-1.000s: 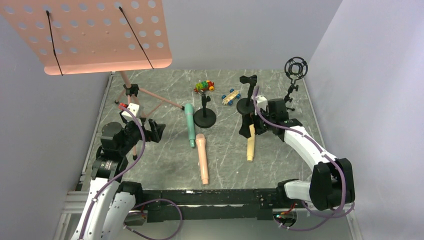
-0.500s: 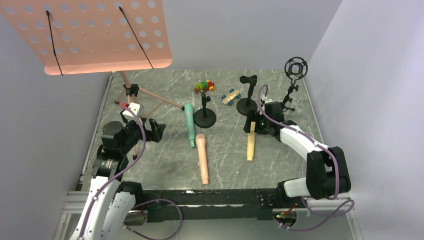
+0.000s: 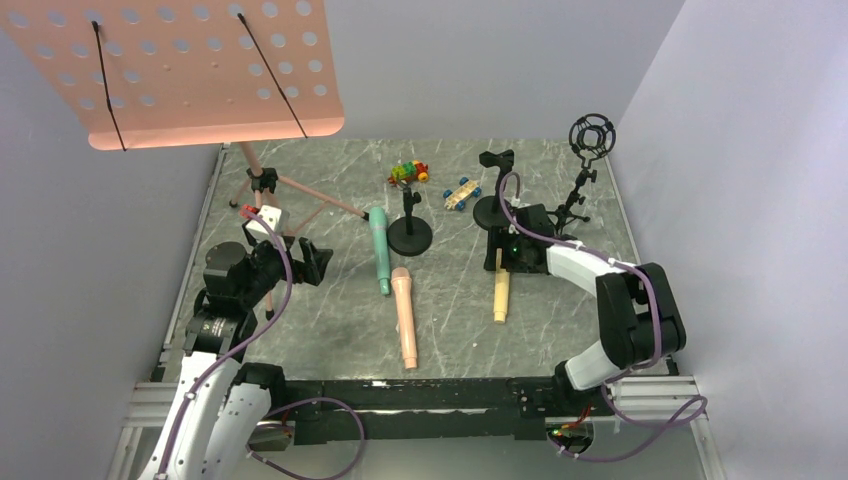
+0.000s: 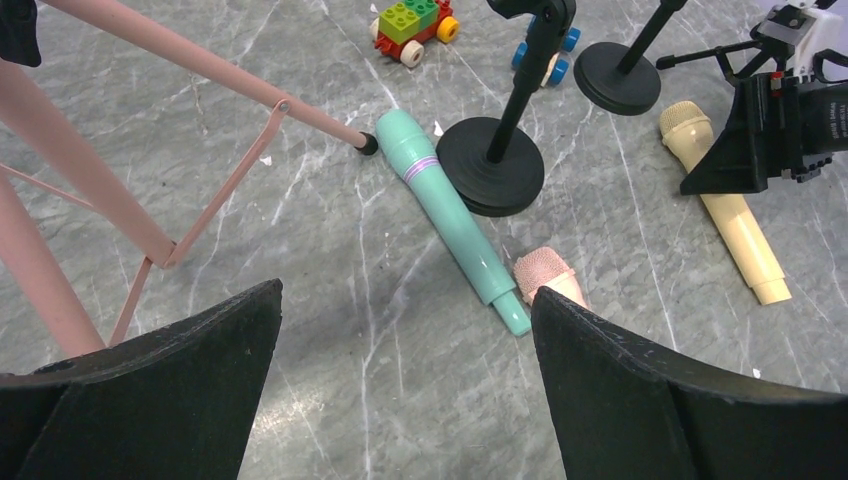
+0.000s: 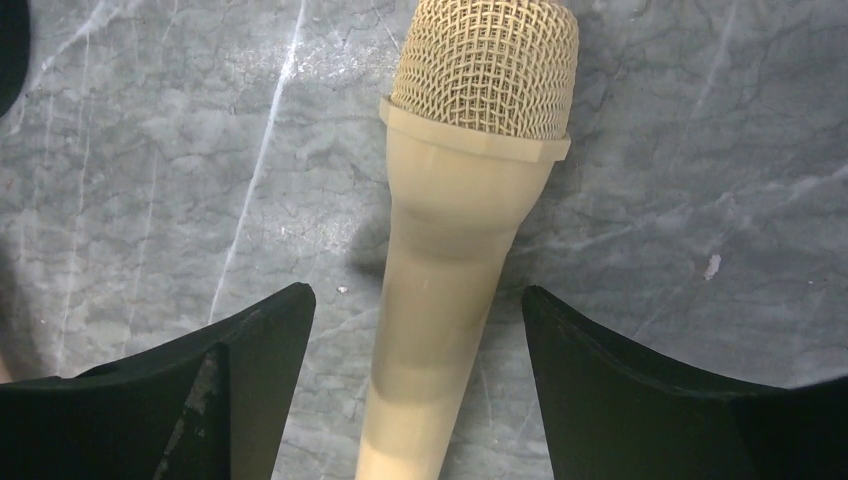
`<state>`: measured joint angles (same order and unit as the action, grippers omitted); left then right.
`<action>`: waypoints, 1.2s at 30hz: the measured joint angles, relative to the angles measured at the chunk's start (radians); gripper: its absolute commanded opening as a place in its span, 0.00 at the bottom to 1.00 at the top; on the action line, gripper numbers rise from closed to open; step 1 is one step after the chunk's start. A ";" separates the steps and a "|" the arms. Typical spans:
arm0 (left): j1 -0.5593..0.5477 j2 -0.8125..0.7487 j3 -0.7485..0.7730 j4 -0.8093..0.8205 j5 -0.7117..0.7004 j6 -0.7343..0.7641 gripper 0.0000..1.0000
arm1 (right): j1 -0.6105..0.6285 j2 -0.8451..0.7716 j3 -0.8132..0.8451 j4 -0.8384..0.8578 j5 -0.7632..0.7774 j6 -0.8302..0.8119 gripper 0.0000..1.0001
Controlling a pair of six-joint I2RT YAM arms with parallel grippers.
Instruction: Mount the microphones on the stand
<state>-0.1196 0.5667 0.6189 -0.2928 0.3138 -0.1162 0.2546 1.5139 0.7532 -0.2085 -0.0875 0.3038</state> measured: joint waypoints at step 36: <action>-0.033 0.020 -0.010 0.109 0.250 -0.079 0.99 | 0.000 0.046 0.068 -0.008 -0.166 -0.080 0.22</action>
<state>-0.1528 0.5869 0.6094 -0.1833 0.5640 -0.1951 0.2550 1.5600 0.8211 -0.2165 -0.2531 0.2234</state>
